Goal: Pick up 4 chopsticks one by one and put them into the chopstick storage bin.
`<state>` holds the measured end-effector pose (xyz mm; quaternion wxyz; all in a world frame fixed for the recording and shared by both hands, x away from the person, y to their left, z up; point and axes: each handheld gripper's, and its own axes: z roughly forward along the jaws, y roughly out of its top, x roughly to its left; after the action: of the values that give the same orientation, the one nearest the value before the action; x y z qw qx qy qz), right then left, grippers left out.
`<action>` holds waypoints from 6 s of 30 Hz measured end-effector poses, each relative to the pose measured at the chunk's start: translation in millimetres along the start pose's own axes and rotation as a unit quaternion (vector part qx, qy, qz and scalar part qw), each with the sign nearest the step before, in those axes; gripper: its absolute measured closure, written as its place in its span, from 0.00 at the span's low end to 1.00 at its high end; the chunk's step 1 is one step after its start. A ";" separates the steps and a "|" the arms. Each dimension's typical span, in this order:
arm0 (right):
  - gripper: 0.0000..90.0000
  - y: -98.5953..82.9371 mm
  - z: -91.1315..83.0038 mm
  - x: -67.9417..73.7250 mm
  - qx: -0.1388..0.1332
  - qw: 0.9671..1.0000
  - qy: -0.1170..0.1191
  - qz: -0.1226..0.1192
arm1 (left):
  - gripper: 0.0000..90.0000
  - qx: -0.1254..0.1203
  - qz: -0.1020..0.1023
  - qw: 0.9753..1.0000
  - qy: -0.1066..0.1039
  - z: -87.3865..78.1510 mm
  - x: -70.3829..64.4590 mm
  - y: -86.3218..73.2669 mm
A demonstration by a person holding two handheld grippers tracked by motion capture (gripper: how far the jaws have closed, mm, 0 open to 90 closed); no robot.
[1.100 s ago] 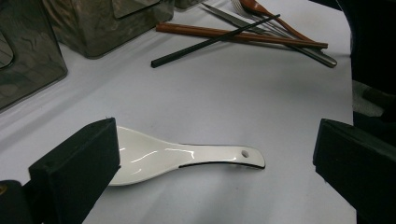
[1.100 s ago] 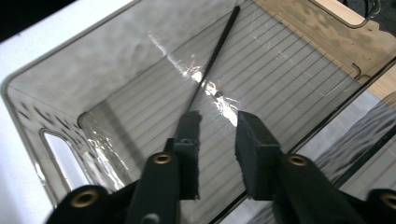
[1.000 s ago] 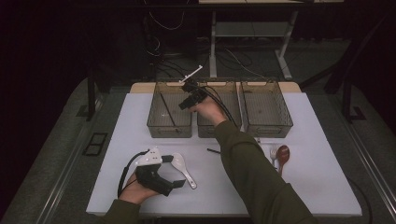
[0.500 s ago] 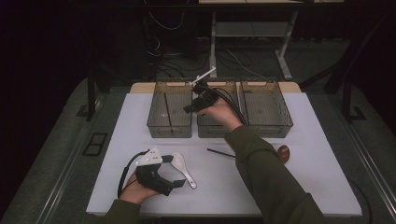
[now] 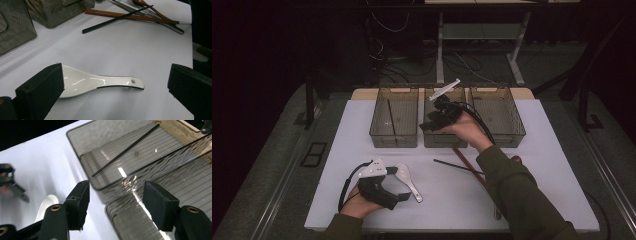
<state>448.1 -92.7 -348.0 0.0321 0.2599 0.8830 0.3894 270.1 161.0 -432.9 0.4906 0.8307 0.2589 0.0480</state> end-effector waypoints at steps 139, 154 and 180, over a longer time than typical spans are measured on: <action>0.95 -209.1 -91.9 0.8 0.024 0.999 0.024 -0.040 | 0.00 0.012 0.015 1.000 0.014 5.7 -1.1 0.0; 0.95 -206.6 -101.6 0.7 0.002 0.999 0.025 -0.022 | 0.00 0.004 0.001 1.000 0.028 2.2 2.1 -4.5; 0.95 -175.3 -102.8 2.3 -0.026 1.000 0.008 -0.012 | 0.00 -0.001 0.001 0.999 0.036 -5.4 -4.2 -6.8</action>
<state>343.4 -259.0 -399.8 0.0365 0.2451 0.8760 0.4139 262.1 165.9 -435.1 0.4820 0.8279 0.2757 0.0789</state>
